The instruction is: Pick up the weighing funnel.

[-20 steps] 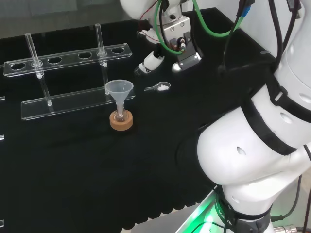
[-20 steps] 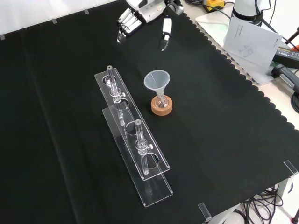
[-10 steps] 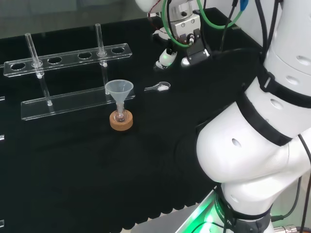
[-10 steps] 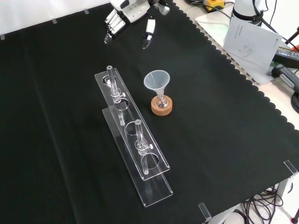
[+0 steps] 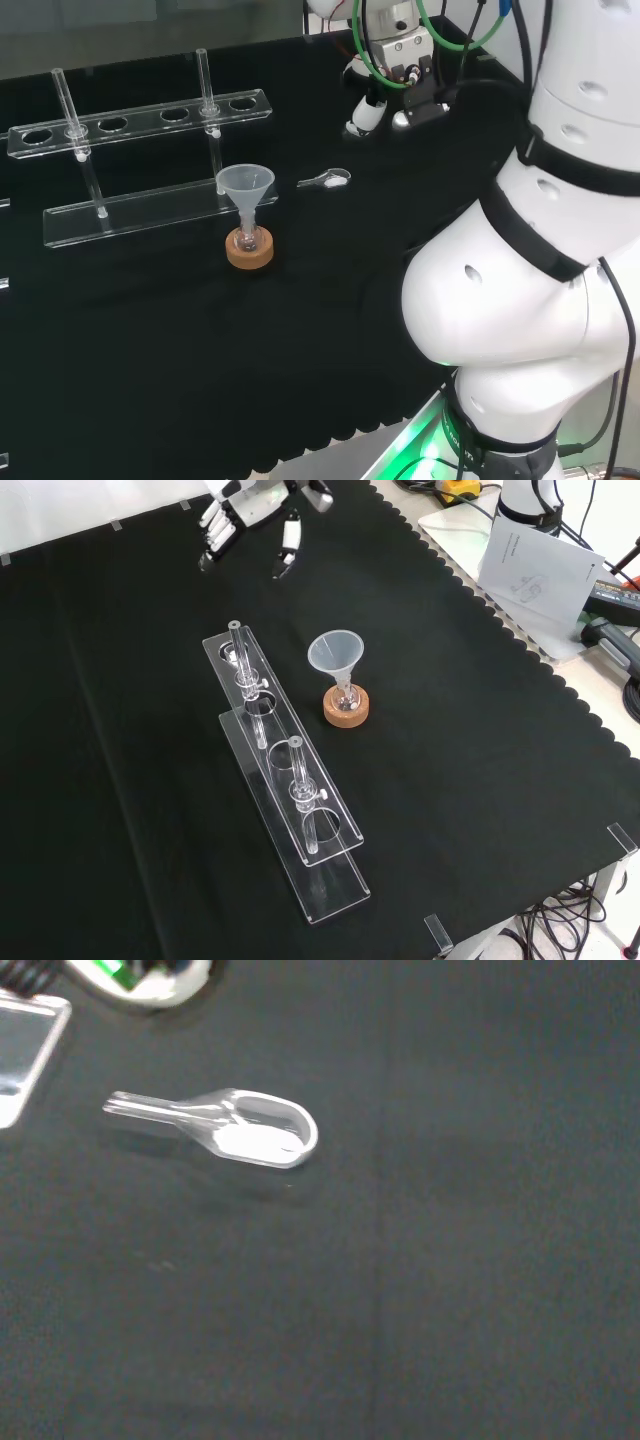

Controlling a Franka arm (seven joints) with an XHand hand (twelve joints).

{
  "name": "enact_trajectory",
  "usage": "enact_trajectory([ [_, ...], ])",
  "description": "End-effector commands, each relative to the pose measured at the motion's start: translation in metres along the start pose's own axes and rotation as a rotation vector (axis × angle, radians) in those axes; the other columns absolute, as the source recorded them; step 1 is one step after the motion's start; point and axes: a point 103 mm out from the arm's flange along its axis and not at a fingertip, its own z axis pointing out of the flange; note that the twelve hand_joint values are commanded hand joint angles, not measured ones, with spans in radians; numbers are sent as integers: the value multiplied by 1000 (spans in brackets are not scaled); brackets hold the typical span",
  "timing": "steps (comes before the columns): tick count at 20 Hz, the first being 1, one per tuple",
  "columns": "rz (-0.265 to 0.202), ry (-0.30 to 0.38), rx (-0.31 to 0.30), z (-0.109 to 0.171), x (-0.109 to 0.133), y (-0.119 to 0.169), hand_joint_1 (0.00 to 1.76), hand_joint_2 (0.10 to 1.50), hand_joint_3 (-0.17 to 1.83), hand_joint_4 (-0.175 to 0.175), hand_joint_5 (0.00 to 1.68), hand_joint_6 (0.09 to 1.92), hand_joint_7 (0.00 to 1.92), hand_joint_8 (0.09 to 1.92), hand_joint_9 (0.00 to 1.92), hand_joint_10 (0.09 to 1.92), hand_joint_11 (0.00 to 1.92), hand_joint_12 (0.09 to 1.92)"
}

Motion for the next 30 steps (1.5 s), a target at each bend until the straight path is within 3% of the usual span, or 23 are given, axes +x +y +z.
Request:
enact_trajectory([
  [1,-108,-61,97,56,13,83,825,634,539,-17,554,87,390,632,573,564,387,1331],
  [7,-134,-75,139,77,22,100,801,626,547,-17,565,87,400,633,580,561,392,1331],
  [17,-149,-77,175,93,23,104,805,615,555,-11,619,87,419,636,600,559,400,1329],
  [24,-154,-80,167,93,26,97,814,602,561,-9,646,87,433,633,619,551,418,1326],
  [30,-131,-93,147,103,29,98,830,599,565,-6,696,112,450,634,635,547,430,1324],
])
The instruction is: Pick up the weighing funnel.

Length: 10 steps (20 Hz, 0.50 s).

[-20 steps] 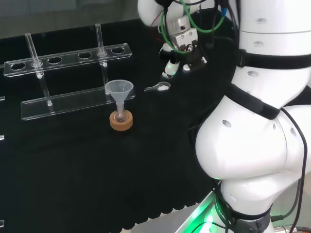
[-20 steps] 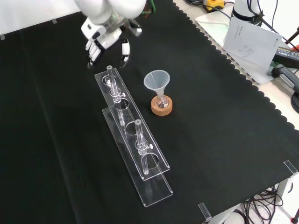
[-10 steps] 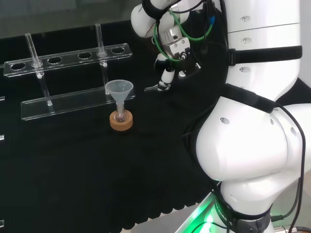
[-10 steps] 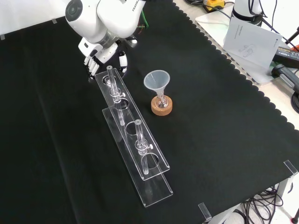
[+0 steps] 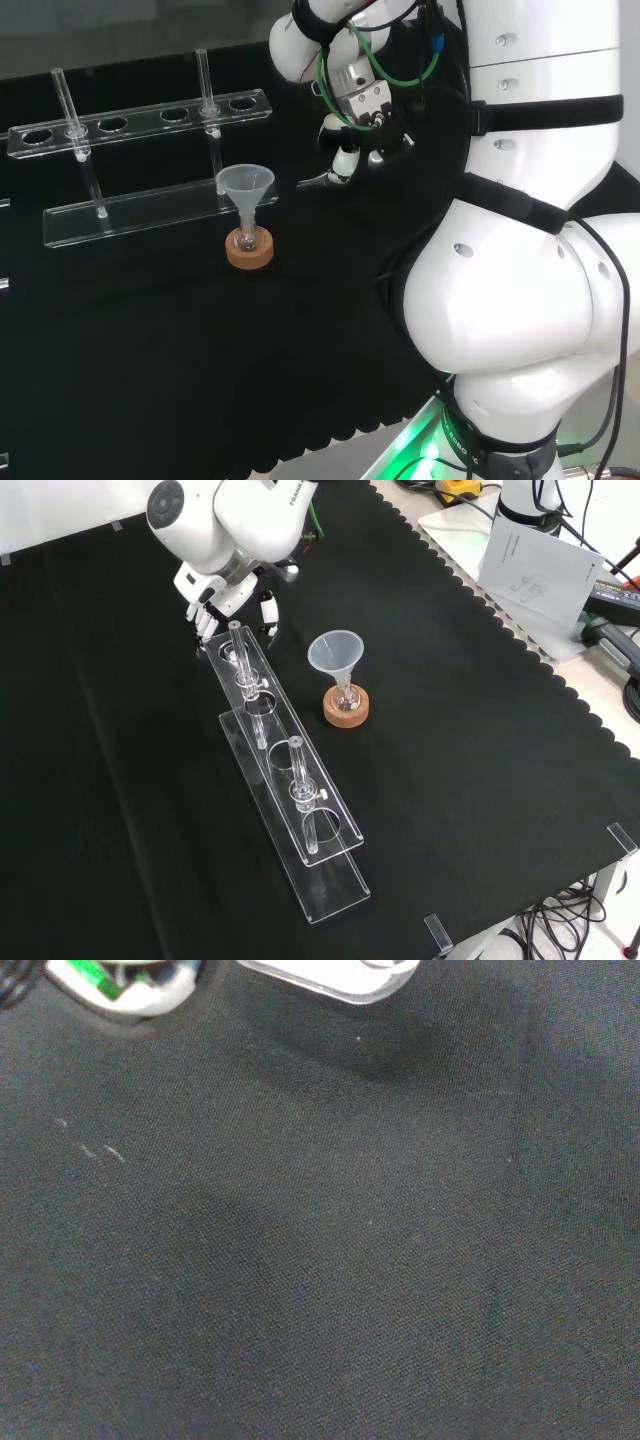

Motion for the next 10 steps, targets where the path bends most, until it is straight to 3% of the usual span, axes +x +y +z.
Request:
enact_trajectory([
  [1,24,-8,-21,8,2,3,833,600,566,-5,710,119,455,635,638,546,432,1323],
  [4,40,-3,-30,12,0,7,838,603,569,0,765,165,475,631,654,536,442,1313],
  [10,39,-10,-18,18,-1,15,838,620,556,7,728,451,509,607,693,488,461,1304],
])
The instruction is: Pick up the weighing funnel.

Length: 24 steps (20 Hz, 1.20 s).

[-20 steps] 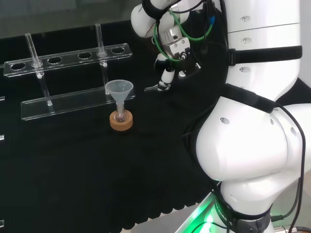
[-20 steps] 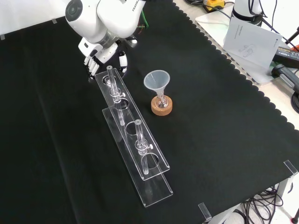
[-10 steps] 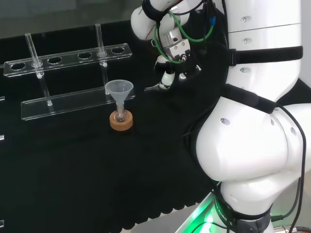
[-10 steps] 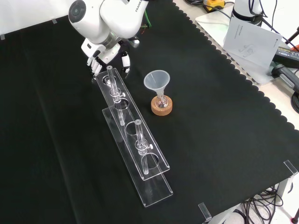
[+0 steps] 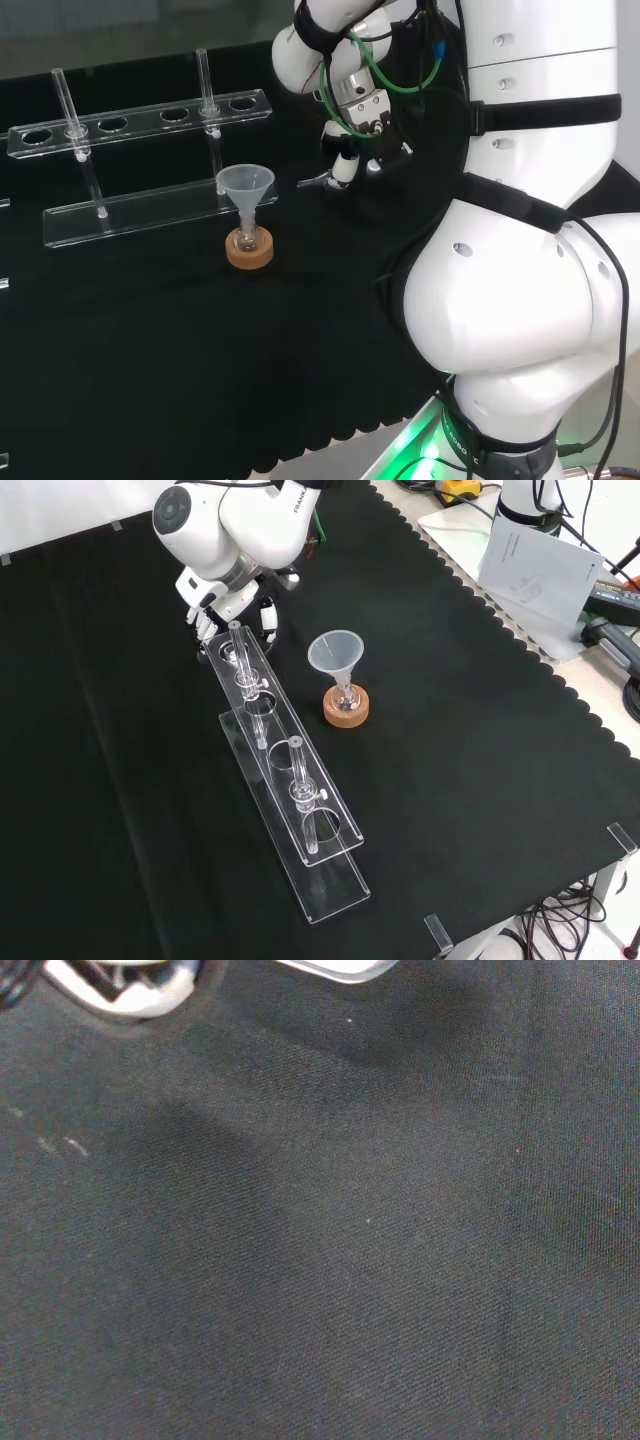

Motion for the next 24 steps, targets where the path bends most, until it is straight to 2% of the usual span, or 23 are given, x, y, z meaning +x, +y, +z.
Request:
enact_trajectory([
  [1,3,-8,4,7,-1,6,838,621,556,8,723,478,510,607,694,487,463,1300],
  [11,8,-7,-14,12,0,12,838,622,558,13,715,606,512,615,700,490,466,1301],
  [24,14,-21,-3,14,1,16,854,631,560,12,716,633,507,618,705,493,471,1301],
])
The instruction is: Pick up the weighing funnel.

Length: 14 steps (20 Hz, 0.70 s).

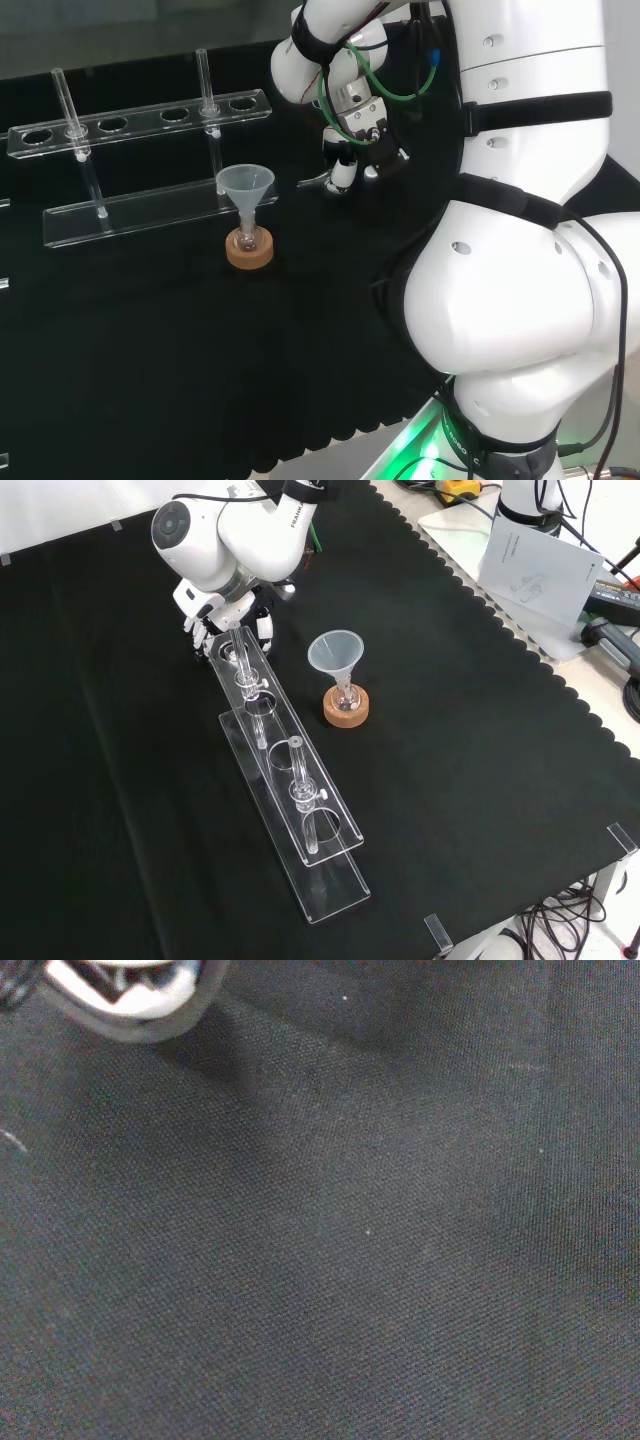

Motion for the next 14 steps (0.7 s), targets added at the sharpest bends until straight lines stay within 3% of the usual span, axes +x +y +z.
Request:
enact_trajectory([
  [1,2,-3,4,1,-1,1,858,632,560,13,723,636,508,619,706,494,472,1301],
  [14,0,0,0,8,-6,2,877,644,569,34,814,662,526,626,726,497,494,1295],
])
